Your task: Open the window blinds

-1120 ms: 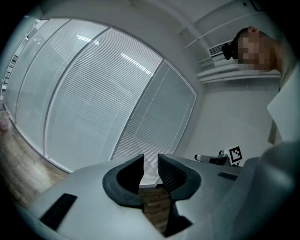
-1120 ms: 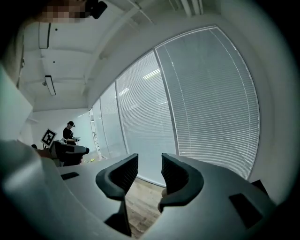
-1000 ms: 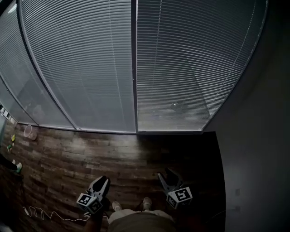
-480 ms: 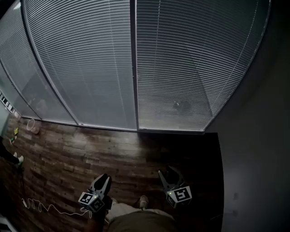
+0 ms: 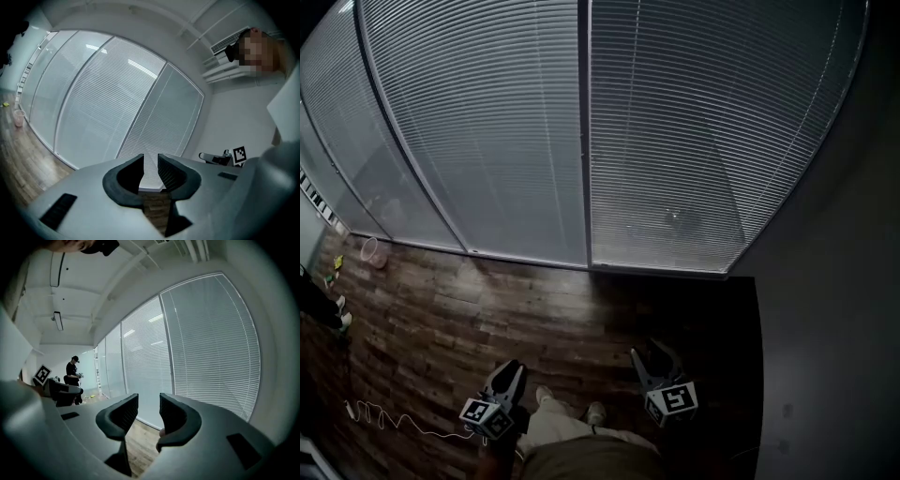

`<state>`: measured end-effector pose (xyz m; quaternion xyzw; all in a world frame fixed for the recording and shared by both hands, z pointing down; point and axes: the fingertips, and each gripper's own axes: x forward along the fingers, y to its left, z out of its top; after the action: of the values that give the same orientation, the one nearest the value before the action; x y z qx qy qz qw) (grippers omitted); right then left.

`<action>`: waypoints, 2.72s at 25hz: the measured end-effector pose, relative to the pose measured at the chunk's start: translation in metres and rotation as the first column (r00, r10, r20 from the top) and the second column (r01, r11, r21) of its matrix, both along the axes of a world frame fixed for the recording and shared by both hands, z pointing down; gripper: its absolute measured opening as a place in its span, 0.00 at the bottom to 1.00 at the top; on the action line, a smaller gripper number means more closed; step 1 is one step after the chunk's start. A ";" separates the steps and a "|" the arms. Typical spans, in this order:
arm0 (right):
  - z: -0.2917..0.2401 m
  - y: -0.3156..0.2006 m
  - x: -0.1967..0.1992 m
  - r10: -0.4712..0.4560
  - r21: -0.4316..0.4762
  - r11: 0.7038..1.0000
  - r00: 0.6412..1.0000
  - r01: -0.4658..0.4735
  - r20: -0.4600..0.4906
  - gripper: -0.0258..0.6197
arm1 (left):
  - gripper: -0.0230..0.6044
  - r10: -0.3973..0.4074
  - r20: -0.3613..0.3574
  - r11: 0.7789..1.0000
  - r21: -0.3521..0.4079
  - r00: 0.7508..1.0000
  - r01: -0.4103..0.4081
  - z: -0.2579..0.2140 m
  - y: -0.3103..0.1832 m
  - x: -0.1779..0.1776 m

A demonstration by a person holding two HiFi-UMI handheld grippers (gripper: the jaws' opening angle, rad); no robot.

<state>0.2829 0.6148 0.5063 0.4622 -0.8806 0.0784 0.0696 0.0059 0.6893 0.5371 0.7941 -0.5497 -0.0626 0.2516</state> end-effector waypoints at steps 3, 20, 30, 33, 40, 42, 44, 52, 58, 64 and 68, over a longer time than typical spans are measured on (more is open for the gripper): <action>-0.001 0.001 -0.002 0.004 -0.005 1.000 1.000 -0.004 0.003 0.26 | 0.21 0.000 0.004 1.000 0.009 1.000 0.000 -0.002 0.002 -0.002; 0.006 -0.046 -0.064 0.021 -0.031 0.999 0.999 -0.021 -0.026 0.26 | 0.21 0.037 -0.034 0.999 -0.010 0.999 -0.037 0.008 -0.058 -0.060; 0.002 -0.103 -0.125 0.065 -0.050 0.996 0.996 -0.068 -0.053 0.26 | 0.21 0.118 -0.032 0.993 -0.004 0.993 -0.118 0.003 -0.135 -0.116; -0.001 -0.122 -0.143 0.069 -0.041 0.997 0.996 -0.072 -0.061 0.26 | 0.21 0.132 -0.036 0.991 0.002 0.991 -0.132 0.002 -0.158 -0.133; -0.003 -0.160 -0.185 0.090 -0.038 0.995 0.993 -0.092 -0.071 0.26 | 0.21 0.166 -0.044 0.986 0.014 0.985 -0.166 0.007 -0.201 -0.172; -0.003 -0.170 -0.197 0.095 -0.034 0.995 0.993 -0.097 -0.069 0.26 | 0.21 0.178 -0.046 0.984 0.016 0.983 -0.177 0.008 -0.211 -0.183; -0.001 -0.179 -0.207 0.103 -0.030 0.994 0.993 -0.105 -0.065 0.26 | 0.21 0.189 -0.042 0.982 0.020 0.981 -0.189 0.007 -0.221 -0.193; 0.003 -0.210 -0.242 0.131 -0.018 0.991 0.990 -0.133 -0.052 0.26 | 0.21 0.219 -0.035 0.975 0.043 0.975 -0.217 0.009 -0.254 -0.232; 0.009 -0.226 -0.254 0.140 -0.027 0.990 0.989 -0.142 -0.052 0.26 | 0.21 0.214 -0.035 0.976 0.039 0.976 -0.213 0.016 -0.272 -0.248; 0.011 -0.242 -0.254 0.127 -0.028 0.991 0.990 -0.129 -0.057 0.26 | 0.21 0.207 -0.051 0.978 0.027 0.977 -0.206 0.018 -0.282 -0.245; 0.015 -0.257 -0.249 0.125 -0.026 0.992 0.990 -0.127 -0.063 0.26 | 0.21 0.198 -0.033 0.980 0.017 0.980 -0.197 0.027 -0.289 -0.244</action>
<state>0.0338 0.3580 0.5218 0.5178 -0.8459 0.0817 0.0987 -0.2386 0.4000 0.5637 0.8453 -0.4633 -0.0546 0.2606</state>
